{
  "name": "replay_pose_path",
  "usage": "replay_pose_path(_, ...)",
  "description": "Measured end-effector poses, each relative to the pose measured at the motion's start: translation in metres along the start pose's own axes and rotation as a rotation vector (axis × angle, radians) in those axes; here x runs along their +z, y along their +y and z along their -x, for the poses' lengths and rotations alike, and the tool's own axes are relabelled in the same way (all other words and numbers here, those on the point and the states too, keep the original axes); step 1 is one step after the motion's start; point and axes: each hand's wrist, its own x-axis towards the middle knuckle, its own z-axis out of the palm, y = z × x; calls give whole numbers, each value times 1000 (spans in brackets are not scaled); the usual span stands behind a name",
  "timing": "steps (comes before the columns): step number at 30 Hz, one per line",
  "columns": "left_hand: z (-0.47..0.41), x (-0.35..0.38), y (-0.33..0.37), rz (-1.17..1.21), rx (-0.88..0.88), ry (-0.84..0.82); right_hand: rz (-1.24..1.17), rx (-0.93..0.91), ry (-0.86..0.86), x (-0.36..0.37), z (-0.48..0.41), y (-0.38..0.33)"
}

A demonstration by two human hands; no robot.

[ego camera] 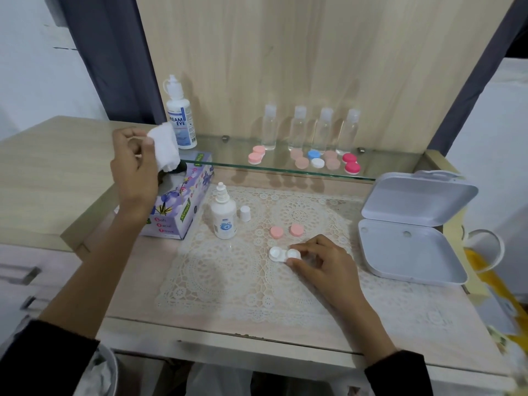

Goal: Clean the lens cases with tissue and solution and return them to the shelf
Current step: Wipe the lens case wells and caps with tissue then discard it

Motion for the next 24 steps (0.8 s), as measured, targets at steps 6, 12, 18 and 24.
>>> replay_pose_path(6,52,-3,54,321,-9,-57,11,-11,7,1,0,1)
replay_pose_path(12,127,18,58,305,45,-432,15,-15,5,0,1,1)
replay_pose_path(18,154,53,16,21,177,-779,33,-13,3,1,-1,2)
replay_pose_path(24,157,60,10,-161,427,-785,32,-11,8,1,0,1)
